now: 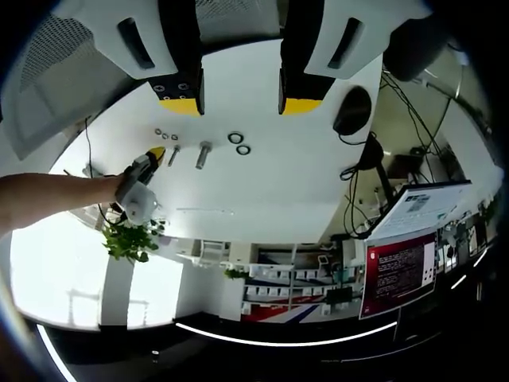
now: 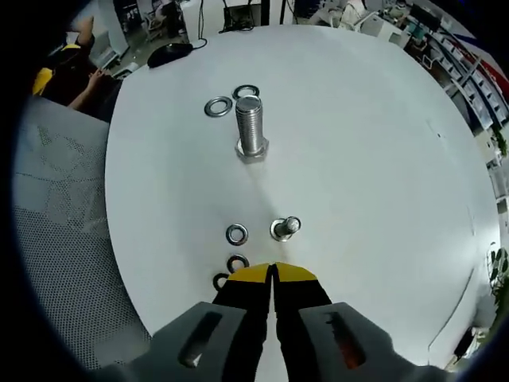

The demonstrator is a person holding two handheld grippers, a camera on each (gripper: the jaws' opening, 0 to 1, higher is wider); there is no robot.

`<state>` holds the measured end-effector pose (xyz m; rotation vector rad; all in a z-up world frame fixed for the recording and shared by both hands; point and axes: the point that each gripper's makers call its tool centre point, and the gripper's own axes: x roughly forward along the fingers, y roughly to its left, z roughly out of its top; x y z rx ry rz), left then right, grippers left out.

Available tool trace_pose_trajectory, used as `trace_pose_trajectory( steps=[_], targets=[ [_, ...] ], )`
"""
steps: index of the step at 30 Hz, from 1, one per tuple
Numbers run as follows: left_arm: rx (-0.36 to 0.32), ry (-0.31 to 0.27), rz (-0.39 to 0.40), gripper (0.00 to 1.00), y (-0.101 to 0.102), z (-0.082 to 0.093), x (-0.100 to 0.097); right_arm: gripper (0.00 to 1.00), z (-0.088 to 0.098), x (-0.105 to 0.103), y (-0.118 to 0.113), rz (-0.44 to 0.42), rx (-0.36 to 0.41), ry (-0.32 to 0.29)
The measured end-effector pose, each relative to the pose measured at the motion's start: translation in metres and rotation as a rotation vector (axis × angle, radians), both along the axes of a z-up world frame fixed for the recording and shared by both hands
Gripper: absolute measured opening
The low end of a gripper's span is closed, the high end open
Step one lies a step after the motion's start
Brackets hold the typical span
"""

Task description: Place the washer onto the threaded stud by aligning its center hole with the stud, sliding it down to the base, and recovering from edge contact or off-axis alignment until the washer reaches the visible bottom stop.

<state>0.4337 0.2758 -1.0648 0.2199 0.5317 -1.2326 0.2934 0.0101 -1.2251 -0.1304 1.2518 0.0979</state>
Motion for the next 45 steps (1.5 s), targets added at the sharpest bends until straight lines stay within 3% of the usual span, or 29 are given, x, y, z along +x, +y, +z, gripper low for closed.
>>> trace_pose_trajectory(
  steps=[11,18,22,37,40,42,45],
  targets=[
    [-0.005,0.000,0.002,0.35,0.000,0.001,0.001,0.04,-0.003,-0.008,0.006,0.016,0.014,0.015],
    [-0.006,-0.001,0.000,0.35,0.000,0.001,0.001,0.12,-0.007,-0.010,0.015,0.034,0.039,0.014],
    [-0.007,-0.001,-0.002,0.35,0.000,0.001,0.001,0.21,-0.014,-0.012,0.025,0.036,0.090,0.010],
    [-0.010,-0.001,-0.007,0.35,-0.001,0.001,0.000,0.22,-0.012,-0.023,0.045,0.134,0.051,0.041],
    [-0.009,-0.001,-0.009,0.35,-0.001,0.001,0.000,0.21,-0.013,-0.019,0.043,0.194,0.007,0.048],
    [-0.009,-0.001,-0.009,0.35,0.000,0.001,-0.001,0.21,-0.013,-0.020,0.045,0.167,0.021,0.061],
    [-0.009,-0.001,-0.010,0.35,-0.001,0.001,-0.001,0.21,-0.014,-0.021,0.045,0.196,0.012,0.069]
  ],
)
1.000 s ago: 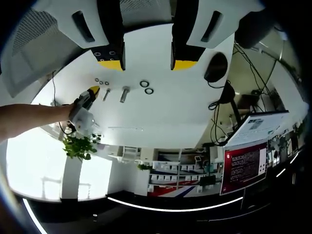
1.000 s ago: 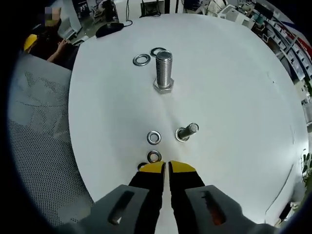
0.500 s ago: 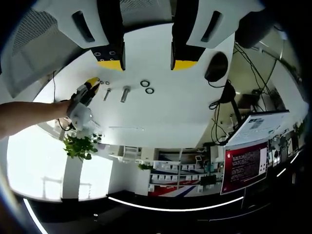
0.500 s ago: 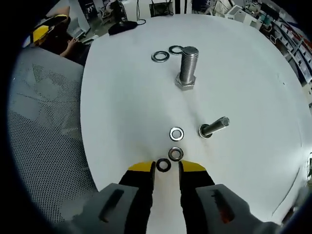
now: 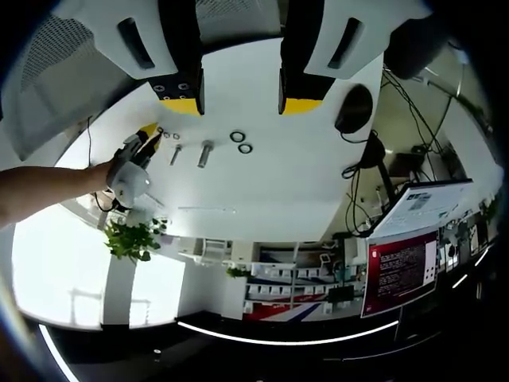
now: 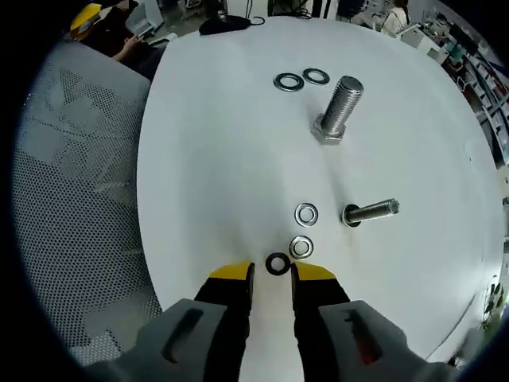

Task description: Place the washer onto the threaded stud by aligning its center hole with the stud, sliding it down to the base, and recovering from edge contact or off-axis alignment until the washer reaches the visible bottom stop.

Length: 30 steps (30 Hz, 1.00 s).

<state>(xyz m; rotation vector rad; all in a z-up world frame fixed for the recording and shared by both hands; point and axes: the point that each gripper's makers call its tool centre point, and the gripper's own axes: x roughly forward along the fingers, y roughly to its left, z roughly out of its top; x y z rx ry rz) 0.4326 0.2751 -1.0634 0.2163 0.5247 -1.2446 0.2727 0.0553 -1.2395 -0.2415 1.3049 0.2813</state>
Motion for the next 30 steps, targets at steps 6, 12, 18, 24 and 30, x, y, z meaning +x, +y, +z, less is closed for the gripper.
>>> trace_pose_trajectory(
  steps=[6,12,18,24,30],
  targets=[
    [-0.002,0.000,0.003,0.35,0.0002,0.0002,0.0003,0.21,-0.0020,0.0031,-0.0016,-0.026,0.007,0.009],
    [0.002,0.000,-0.001,0.35,0.0000,0.0000,-0.0009,0.19,-0.0052,0.0044,-0.0046,-0.014,-0.008,0.030],
    [0.002,0.001,0.000,0.35,0.0004,-0.0002,-0.0007,0.15,-0.0037,0.0012,-0.0045,-0.008,-0.026,0.044],
    [0.001,0.001,0.001,0.35,0.0003,-0.0001,-0.0003,0.15,-0.0043,0.0003,-0.0042,-0.009,-0.034,0.056],
    [-0.001,0.000,0.002,0.35,0.0004,0.0003,-0.0004,0.15,-0.0040,0.0002,-0.0029,0.002,-0.038,0.051]
  ],
)
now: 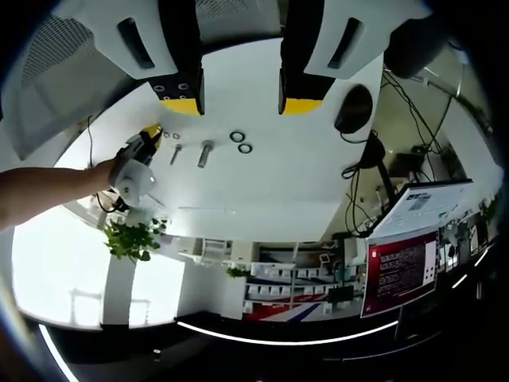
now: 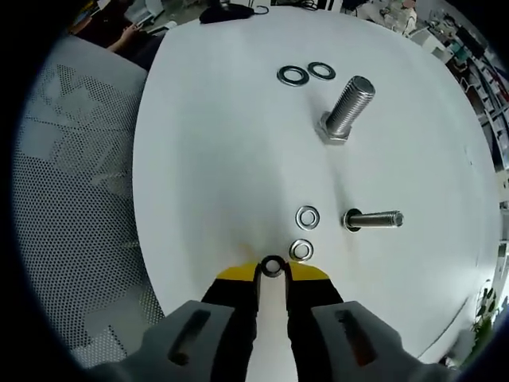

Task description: Place the washer onto the threaded stud by aligning its center hole with the stud, sliding it down to the base, and recovering from edge contact or off-axis alignment until the washer reaches the visible bottom stop.

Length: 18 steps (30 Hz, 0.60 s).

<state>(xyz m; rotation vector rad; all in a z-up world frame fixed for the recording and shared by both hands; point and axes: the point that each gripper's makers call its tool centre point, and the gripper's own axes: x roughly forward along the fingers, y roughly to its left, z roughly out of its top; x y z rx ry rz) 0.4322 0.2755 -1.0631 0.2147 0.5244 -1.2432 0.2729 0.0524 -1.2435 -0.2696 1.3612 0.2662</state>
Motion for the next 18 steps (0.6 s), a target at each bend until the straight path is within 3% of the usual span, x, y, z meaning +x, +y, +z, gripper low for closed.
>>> trace_pose_trajectory(
  steps=[18],
  targets=[
    [-0.003,-0.002,0.002,0.35,-0.0001,0.0009,0.0001,0.15,0.0052,-0.0042,0.0045,-0.036,0.009,-0.017]
  ],
)
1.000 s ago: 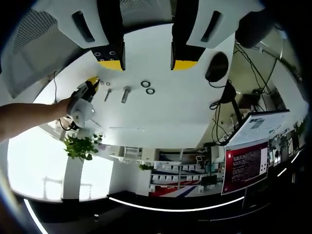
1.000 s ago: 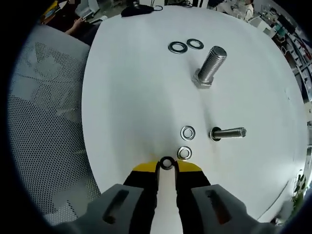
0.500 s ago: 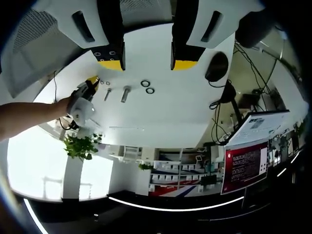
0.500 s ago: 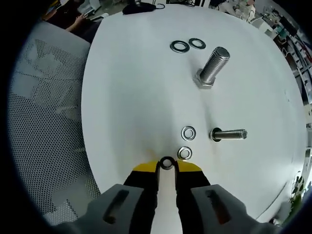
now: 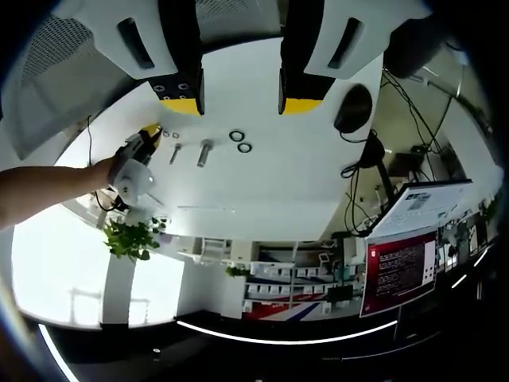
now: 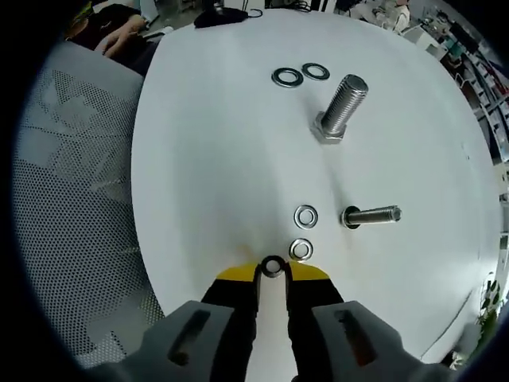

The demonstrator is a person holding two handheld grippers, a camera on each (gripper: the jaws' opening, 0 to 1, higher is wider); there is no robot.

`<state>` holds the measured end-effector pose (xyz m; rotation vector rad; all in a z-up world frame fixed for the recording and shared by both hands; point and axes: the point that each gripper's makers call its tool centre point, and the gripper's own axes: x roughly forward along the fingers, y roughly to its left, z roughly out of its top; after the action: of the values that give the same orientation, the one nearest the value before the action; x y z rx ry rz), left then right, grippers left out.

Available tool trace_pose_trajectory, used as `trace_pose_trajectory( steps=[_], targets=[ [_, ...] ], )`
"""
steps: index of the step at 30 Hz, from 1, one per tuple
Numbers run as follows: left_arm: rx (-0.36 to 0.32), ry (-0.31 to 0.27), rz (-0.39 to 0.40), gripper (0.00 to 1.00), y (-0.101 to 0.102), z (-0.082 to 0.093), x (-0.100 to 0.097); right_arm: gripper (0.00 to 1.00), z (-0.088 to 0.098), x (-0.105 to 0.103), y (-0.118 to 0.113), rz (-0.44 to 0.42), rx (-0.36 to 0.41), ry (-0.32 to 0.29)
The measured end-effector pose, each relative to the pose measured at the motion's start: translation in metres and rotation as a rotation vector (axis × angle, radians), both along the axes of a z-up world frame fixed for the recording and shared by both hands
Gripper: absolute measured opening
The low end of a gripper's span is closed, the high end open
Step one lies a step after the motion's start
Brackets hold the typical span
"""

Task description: Place the washer onto the threaded stud by aligning its center hole with the stud, sliding it down to the base, and recovering from edge contact or off-axis alignment until the washer reaches the visible bottom stop.

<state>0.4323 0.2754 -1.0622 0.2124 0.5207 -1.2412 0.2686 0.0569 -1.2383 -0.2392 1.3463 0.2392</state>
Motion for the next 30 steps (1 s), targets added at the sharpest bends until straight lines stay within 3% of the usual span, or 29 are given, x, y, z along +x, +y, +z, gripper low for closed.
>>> trace_pose_trajectory(
  steps=[30],
  targets=[
    [-0.002,-0.001,0.001,0.35,0.0001,-0.0002,0.0006,0.16,-0.0017,0.0023,0.0005,0.026,-0.022,0.032]
  ],
)
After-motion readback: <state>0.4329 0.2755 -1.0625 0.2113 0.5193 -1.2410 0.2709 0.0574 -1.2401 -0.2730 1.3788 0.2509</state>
